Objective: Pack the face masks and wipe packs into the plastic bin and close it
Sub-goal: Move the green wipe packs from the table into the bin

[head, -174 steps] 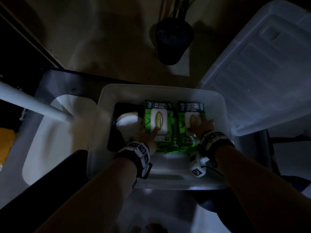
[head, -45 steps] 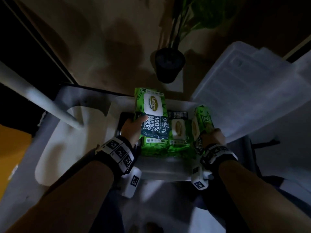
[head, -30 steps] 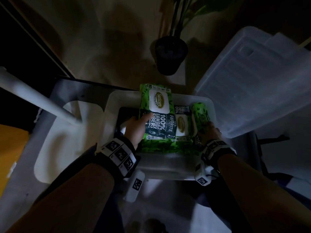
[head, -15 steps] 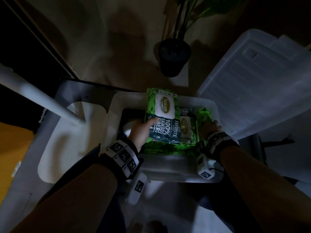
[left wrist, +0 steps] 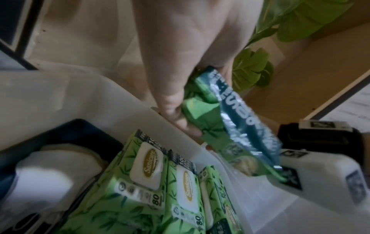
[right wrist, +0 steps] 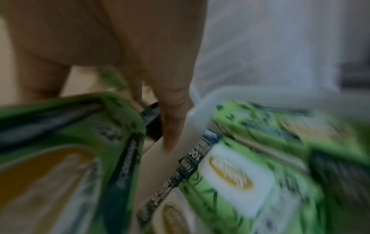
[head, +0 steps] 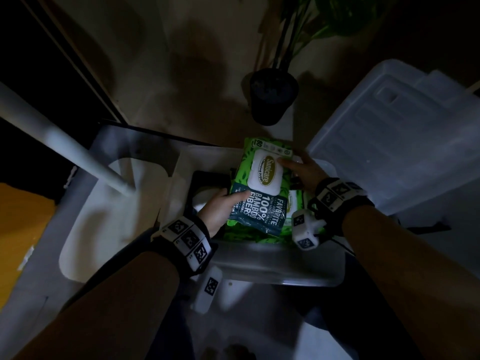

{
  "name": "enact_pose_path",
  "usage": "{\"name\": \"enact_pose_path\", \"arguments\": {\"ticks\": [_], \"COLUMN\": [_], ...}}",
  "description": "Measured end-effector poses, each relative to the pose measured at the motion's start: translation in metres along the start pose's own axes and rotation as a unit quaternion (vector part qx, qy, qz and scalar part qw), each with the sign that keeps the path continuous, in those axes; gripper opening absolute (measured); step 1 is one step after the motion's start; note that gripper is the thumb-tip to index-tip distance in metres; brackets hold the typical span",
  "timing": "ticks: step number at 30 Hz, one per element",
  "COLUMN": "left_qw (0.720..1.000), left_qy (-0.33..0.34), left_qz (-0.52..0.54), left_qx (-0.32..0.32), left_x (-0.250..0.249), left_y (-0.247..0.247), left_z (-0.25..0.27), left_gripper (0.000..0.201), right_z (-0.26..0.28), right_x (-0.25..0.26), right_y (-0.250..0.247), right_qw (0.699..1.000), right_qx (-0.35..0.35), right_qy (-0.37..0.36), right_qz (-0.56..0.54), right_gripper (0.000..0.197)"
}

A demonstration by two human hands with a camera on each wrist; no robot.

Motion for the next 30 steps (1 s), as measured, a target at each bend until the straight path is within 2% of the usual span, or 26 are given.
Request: {"name": "enact_pose_path", "arguments": {"ticks": [3,6,8,9,11,13,15,17,18,20,22,23,26,28,30], "left_qw": [1.0,0.999,0.994,0.989,0.97,0.947,0.929,0.913,0.901,0.861,0.822,0.813,0.802,0.817,0.821], "left_qy": [0.004,0.021,0.03,0.029,0.001,-0.033,-0.071,-0.104,-0.123,-0.165,-0.18,-0.186,-0.199,-0.208,-0.207], "left_qz": [0.0,-0.039,-0.108,-0.147,-0.242,-0.32,-0.362,-0.389,-0.405,-0.458,-0.508,-0.518,-0.526,-0.503,-0.509], "left_qx": [0.018,0.015,0.013,0.014,0.021,0.017,-0.029,-0.07,-0.091,-0.144,-0.182,-0.189,-0.201,-0.187,-0.153], "left_x": [0.0,-0.001,0.003,0.007,0.018,0.028,0.035,0.036,0.039,0.042,0.041,0.043,0.051,0.062,0.072], "left_y": [0.0,-0.002,-0.006,-0.009,-0.017,-0.033,-0.056,-0.079,-0.09,-0.11,-0.125,-0.13,-0.146,-0.154,-0.161], "left_z": [0.002,0.002,0.0,-0.001,-0.004,-0.006,-0.009,-0.011,-0.014,-0.017,-0.018,-0.02,-0.025,-0.028,-0.033], "left_gripper": [0.025,0.017,0.014,0.02,0.042,0.026,0.031,0.022,0.025,0.048,0.054,0.054,0.055,0.057,0.057], "right_z": [0.004,0.01,0.016,0.017,0.017,0.018,0.018,0.018,0.019,0.019,0.019,0.018,0.018,0.014,0.006], "right_x": [-0.006,-0.012,-0.016,-0.019,-0.023,-0.024,-0.027,-0.038,-0.044,-0.058,-0.068,-0.071,-0.075,-0.08,-0.087], "right_y": [-0.002,-0.006,-0.01,-0.012,-0.012,-0.006,0.003,0.011,0.015,0.027,0.041,0.049,0.081,0.104,0.128], "right_qw": [0.995,0.989,0.991,0.993,0.998,0.997,0.986,0.973,0.967,0.957,0.937,0.925,0.887,0.858,0.815], "right_qx": [0.038,0.026,0.017,0.011,-0.004,-0.013,-0.011,-0.03,-0.029,-0.017,0.001,0.012,0.049,0.072,0.094], "right_qy": [0.001,0.0,-0.009,-0.015,-0.038,-0.062,-0.068,-0.042,-0.034,-0.037,-0.059,-0.066,-0.08,-0.078,-0.084], "right_qz": [-0.093,-0.142,-0.136,-0.117,-0.054,0.038,0.151,0.224,0.249,0.286,0.344,0.374,0.453,0.503,0.566], "right_gripper": [0.045,0.022,0.009,0.012,0.038,0.064,0.086,0.081,0.079,0.079,0.08,0.081,0.082,0.083,0.085]}}
Point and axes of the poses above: each hand's wrist, its own z-axis away from the middle knuckle, its own y-axis out of the palm, x = y × z, the point moved 4 cm from there along -z, towards the middle knuckle, and after that the axes turned 9 degrees about y, right-handed, at the moved point
